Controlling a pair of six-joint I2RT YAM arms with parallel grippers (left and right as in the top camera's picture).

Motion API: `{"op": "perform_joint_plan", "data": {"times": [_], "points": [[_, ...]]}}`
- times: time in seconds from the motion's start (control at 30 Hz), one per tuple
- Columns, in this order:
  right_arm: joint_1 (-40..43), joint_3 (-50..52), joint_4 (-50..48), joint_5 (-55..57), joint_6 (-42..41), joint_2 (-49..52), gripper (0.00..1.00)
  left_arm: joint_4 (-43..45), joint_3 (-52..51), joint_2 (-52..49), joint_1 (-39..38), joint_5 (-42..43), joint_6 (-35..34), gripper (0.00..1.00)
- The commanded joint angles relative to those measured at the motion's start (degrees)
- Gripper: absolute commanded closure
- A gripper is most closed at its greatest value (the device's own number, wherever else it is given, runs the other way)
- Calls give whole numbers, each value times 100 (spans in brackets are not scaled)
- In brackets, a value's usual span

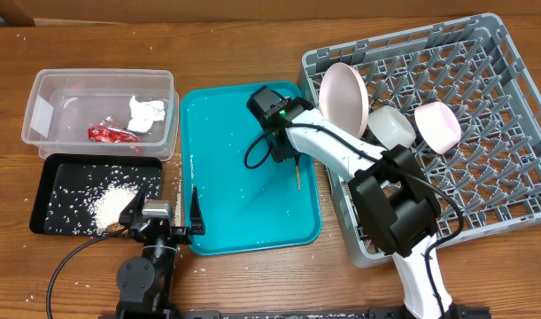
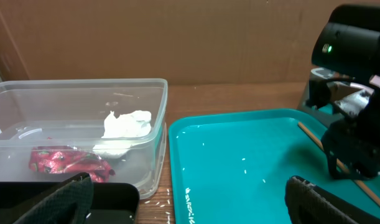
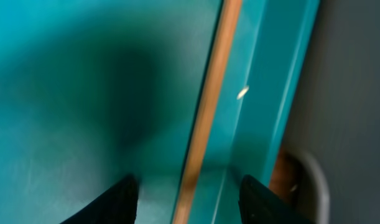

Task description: Sort waste into correct bins and load items into the dishwasher

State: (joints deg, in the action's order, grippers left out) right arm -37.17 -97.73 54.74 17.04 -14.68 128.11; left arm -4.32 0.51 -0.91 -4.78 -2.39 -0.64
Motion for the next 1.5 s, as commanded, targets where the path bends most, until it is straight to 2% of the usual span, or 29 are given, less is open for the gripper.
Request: {"op": "perform_joint_plan", "data": {"times": [0.0, 0.03, 0.2, 0.33, 0.4, 0.5, 0.63, 0.8, 0.87, 0.9, 0.97, 1.07, 1.17, 1.2, 1.23, 1.27, 1.33, 1.47], "points": [[28, 28, 254, -92, -39, 293, 72, 11, -22, 55, 35, -13, 44, 0], [28, 24, 382, -164, -35, 295, 96, 11, -22, 55, 35, -13, 44, 0], [-136, -387, 944, -398, -39, -63, 96, 11, -22, 55, 35, -13, 44, 0], [-122, -811, 966, -466, 2, -911, 96, 11, -22, 55, 37, -13, 44, 0], [-79, -911, 944, -321, 11, -1222, 96, 11, -22, 55, 35, -13, 46, 0], [155, -929, 887, 549, 11, -1722, 96, 11, -22, 55, 35, -13, 44, 0], [697, -874, 914, 708, 789, -1744, 96, 11, -22, 55, 35, -13, 46, 0], [1099, -452, 881, 282, 789, -1582, 96, 11, -22, 55, 35, -13, 46, 0], [1104, -328, 896, 328, 787, -1574, 83, 11, -22, 55, 35, -13, 44, 0], [1104, -332, 933, 328, 787, -1589, 74, 11, -22, 55, 35, -13, 44, 0], [1040, -422, 1047, 321, 691, -1707, 62, 11, -22, 55, 37, -13, 44, 0], [765, -743, 1333, 319, 352, -2284, 51, 11, -22, 55, 35, -13, 46, 0], [402, -1019, 1596, 101, 83, -3034, 48, 11, -22, 55, 35, -13, 44, 0], [267, -1067, 1639, -105, 85, -3272, 41, 13, -22, 55, 35, -13, 44, 0], [24, -1110, 1674, -424, 90, -3685, 14, 11, -22, 55, 35, -13, 44, 0], [-170, -1110, 1639, -608, 90, -3980, 0, 11, -22, 55, 37, -13, 44, 0], [-750, -1110, 1506, -942, 144, -4745, 0, 11, -22, 55, 35, -13, 44, 0], [-870, -1110, 2079, -308, 264, -5641, 0, 11, -22, 55, 35, -13, 44, 0]]}}
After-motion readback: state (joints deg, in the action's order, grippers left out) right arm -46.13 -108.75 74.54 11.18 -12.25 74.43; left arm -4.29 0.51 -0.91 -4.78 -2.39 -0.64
